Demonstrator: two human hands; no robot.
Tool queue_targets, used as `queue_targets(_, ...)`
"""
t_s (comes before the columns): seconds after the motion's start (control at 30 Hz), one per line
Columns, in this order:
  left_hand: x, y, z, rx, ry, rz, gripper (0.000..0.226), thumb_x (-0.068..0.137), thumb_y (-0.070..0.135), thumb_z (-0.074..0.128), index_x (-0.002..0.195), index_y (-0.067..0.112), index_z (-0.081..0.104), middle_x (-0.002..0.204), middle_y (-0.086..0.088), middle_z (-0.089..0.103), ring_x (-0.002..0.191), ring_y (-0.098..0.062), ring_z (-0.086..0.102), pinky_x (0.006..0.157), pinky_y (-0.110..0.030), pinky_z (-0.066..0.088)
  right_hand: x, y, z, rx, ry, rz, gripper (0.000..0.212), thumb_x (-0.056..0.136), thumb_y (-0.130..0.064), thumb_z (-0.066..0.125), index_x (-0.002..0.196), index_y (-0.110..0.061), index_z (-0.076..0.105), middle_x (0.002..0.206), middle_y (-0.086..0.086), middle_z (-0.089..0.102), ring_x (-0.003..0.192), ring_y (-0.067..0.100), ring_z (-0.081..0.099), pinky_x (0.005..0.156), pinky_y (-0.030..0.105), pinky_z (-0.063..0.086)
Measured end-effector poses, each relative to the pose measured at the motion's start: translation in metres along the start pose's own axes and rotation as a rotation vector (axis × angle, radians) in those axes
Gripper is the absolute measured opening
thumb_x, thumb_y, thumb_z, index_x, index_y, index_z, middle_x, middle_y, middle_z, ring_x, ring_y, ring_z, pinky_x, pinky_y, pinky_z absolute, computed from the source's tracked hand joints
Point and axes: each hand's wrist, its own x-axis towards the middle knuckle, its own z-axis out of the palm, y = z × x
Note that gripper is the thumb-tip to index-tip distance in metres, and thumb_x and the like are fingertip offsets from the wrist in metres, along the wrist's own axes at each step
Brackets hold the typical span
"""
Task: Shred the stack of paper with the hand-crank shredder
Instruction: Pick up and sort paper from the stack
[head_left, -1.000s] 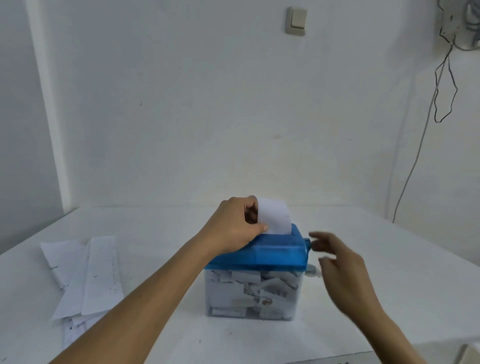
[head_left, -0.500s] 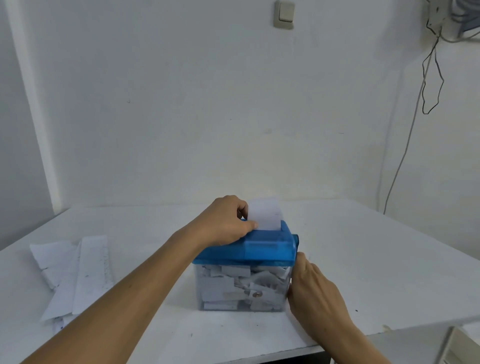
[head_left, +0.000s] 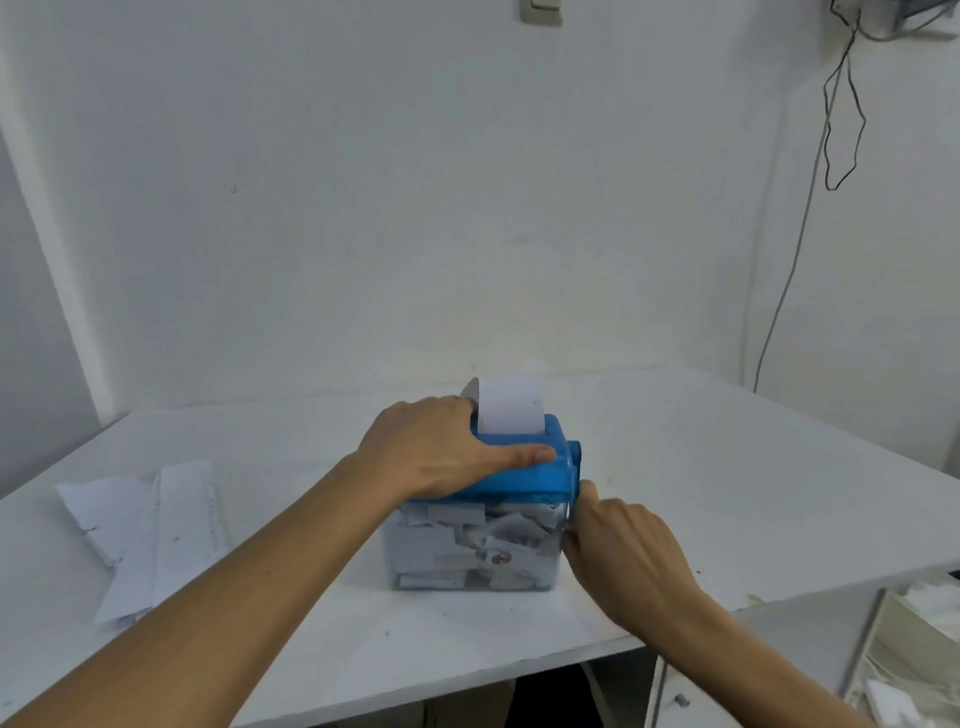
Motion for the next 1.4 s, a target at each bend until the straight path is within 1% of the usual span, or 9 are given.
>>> queue_targets(0.13,-0.001,0.003,-0.003,0.010,-0.017,-0.028,0.114,0.050,0.110,0.027,0.134,0.038,0.054,0.124,0.010,0.066,0.098,-0.019,0.060,0.081,-0.038,0.050,-0.006,-0.001,-0.033,-0.033,-0.084,-0.046,0.029,0.102,-0.039,0.045,0.081,-0.020,0.042,0.075,-0.005,0.047,0.067,0.015,0.047,0.059,0.028,0.038)
queue_targets(0.33,0.001,0.002,-0.002,-0.009,-0.022,-0.002,0.103,0.055,0.107,0.032,0.130,0.041,0.052,0.111,0.014,0.063,0.095,-0.016,0.060,0.081,-0.036,0.049,0.024,0.002,-0.112,0.173,-0.462,-0.041,0.036,0.094,-0.038,0.062,0.071,-0.010,0.054,0.061,0.000,0.048,0.050,0.012,0.042,0.048,0.022,0.041)
queue_targets(0.4,0.002,0.002,-0.002,-0.019,-0.011,0.005,0.098,0.057,0.106,0.035,0.130,0.042,0.053,0.112,0.015,0.064,0.094,-0.016,0.060,0.082,-0.036,0.049,0.039,0.006,-0.129,0.244,-0.398,-0.002,0.040,0.093,-0.037,0.064,0.067,-0.008,0.057,0.055,0.000,0.047,0.044,0.013,0.040,0.043,0.022,0.039)
queue_targets(0.53,-0.002,-0.001,-0.001,-0.073,0.001,0.010,0.092,0.060,0.103,0.042,0.129,0.044,0.056,0.121,0.013,0.066,0.098,-0.017,0.059,0.086,-0.036,0.050,0.077,0.008,-0.122,0.286,-0.098,0.037,0.039,0.091,-0.029,0.059,0.060,-0.009,0.048,0.053,0.003,0.043,0.043,0.018,0.037,0.046,0.024,0.035)
queue_targets(0.67,0.000,-0.001,-0.001,-0.036,0.012,0.032,0.085,0.063,0.102,0.040,0.110,0.034,0.063,0.101,0.016,0.063,0.088,-0.014,0.057,0.077,-0.035,0.042,0.111,0.012,-0.083,0.369,0.082,0.050,0.038,0.091,-0.025,0.055,0.060,-0.013,0.038,0.057,0.003,0.039,0.056,0.019,0.032,0.052,0.029,0.027)
queue_targets(0.83,0.003,-0.004,0.001,-0.006,0.028,0.062,0.090,0.057,0.106,0.030,0.095,0.031,0.060,0.089,0.013,0.063,0.079,-0.006,0.055,0.077,-0.036,0.043,0.121,0.020,-0.029,0.783,-0.025,0.261,0.043,0.097,-0.043,0.059,0.073,-0.008,0.057,0.063,0.011,0.052,0.050,0.018,0.040,0.048,0.027,0.034)
queue_targets(1.0,0.000,-0.003,-0.001,-0.017,-0.016,0.092,0.083,0.061,0.102,0.045,0.109,0.036,0.059,0.097,0.019,0.062,0.086,-0.004,0.057,0.081,-0.033,0.045,0.087,0.019,0.005,1.005,-0.126,0.354,0.032,0.096,-0.007,0.043,0.065,-0.011,0.050,0.052,0.003,0.044,0.039,0.010,0.032,0.046,0.023,0.023)
queue_targets(1.17,-0.002,0.001,-0.001,-0.009,-0.011,0.047,0.084,0.057,0.103,0.046,0.109,0.038,0.057,0.101,0.019,0.062,0.091,-0.012,0.058,0.078,-0.032,0.046,0.057,0.014,0.009,0.981,-0.131,0.415,0.029,0.095,-0.009,0.043,0.070,-0.006,0.055,0.049,0.004,0.055,0.038,0.011,0.042,0.041,0.020,0.032)
queue_targets(1.4,-0.002,0.001,-0.002,-0.016,-0.038,0.021,0.097,0.048,0.108,0.043,0.114,0.039,0.061,0.106,0.019,0.064,0.093,-0.011,0.059,0.084,-0.034,0.049,-0.013,0.005,-0.017,0.901,-0.144,0.328,0.059,0.108,-0.038,0.035,0.067,-0.007,0.064,0.054,0.006,0.063,0.042,0.013,0.052,0.045,0.021,0.043)
